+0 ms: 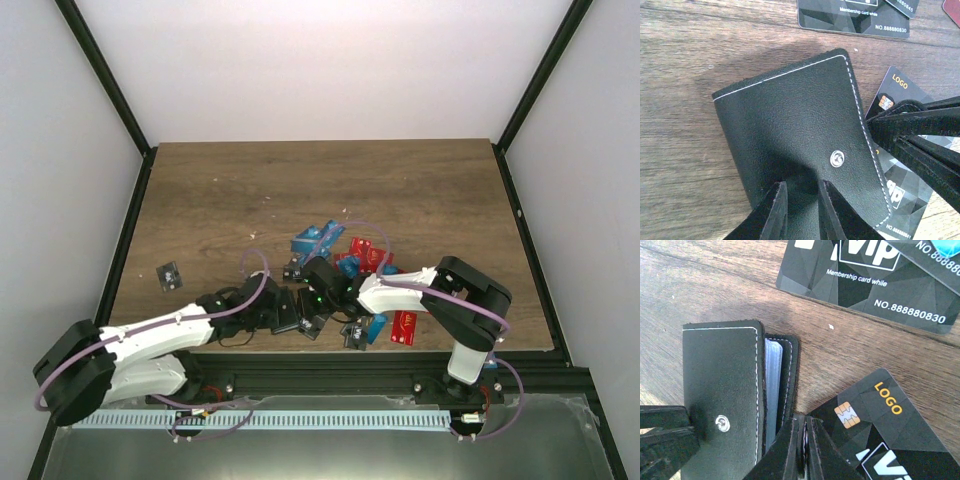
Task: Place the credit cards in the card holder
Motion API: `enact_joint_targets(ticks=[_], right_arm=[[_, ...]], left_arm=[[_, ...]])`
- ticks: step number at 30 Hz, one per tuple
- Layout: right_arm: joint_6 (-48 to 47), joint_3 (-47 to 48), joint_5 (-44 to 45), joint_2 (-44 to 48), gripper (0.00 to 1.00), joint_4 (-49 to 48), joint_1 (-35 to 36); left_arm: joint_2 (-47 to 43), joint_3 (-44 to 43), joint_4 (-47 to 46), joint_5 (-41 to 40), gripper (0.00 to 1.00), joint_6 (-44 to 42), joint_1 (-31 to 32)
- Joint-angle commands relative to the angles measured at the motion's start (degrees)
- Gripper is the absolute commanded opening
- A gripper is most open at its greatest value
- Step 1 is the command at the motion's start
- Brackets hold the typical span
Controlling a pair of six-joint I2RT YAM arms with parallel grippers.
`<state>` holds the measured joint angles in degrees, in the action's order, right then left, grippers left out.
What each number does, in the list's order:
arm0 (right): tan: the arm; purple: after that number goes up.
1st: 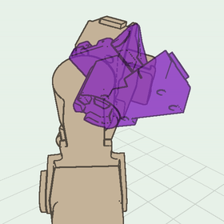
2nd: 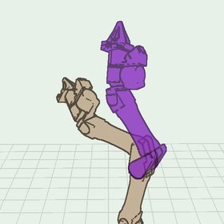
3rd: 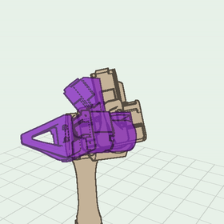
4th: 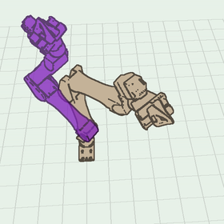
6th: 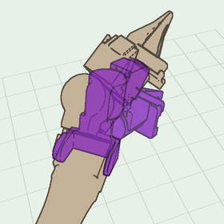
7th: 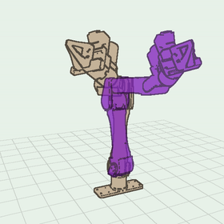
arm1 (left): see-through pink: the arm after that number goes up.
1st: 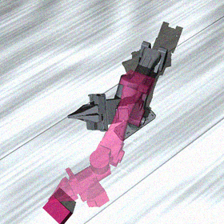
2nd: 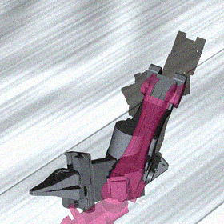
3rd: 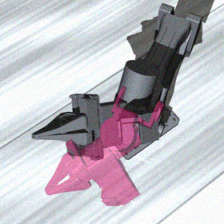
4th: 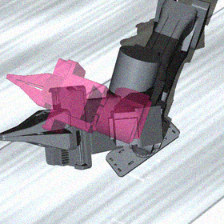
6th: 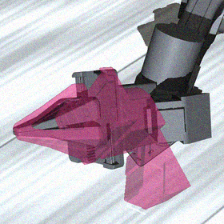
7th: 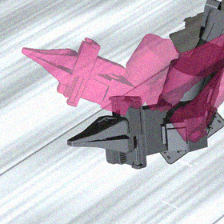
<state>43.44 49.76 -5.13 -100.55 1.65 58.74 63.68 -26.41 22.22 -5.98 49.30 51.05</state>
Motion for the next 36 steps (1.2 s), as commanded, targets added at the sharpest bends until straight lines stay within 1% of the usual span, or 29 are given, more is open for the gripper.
enact_joint_targets(ticks=[1,4,9,14,20,26,36], right_arm=[[0.16,0.75,0.89,-0.08,0.06,3.96,0.87],[-0.24,1.73,0.81,0.02,0.14,5.26,0.91],[-0.53,1.94,3.8,3.21,0.21,8.1,0.86],[-1.83,3.67,5.96,4.33,0.29,12.27,0.91],[-3.42,4.43,6.27,5.54,0.33,12.82,0.94],[-4.58,5.7,6.97,5.96,0.33,13.26,0.86],[-4.42,6.76,7.23,6.64,0.2,13.99,0.86]], left_arm=[[2.52,0.57,-4.42,2.18,0.2,-1.47,0.25],[3.62,0.7,-6.48,3.66,0.2,-2.92,0.27],[5.87,1.54,-7.27,2.97,0.2,-3.75,0.27],[6.59,2.07,-8.85,4.13,0.17,-4.1,0.23],[6.91,2.07,-9.4,4.43,0.17,-4.54,0.28],[7.2,1.99,-9.43,4.67,0.16,-4.65,0.24],[6.61,2.24,-9.14,4.57,0.16,-4.57,0.25]])
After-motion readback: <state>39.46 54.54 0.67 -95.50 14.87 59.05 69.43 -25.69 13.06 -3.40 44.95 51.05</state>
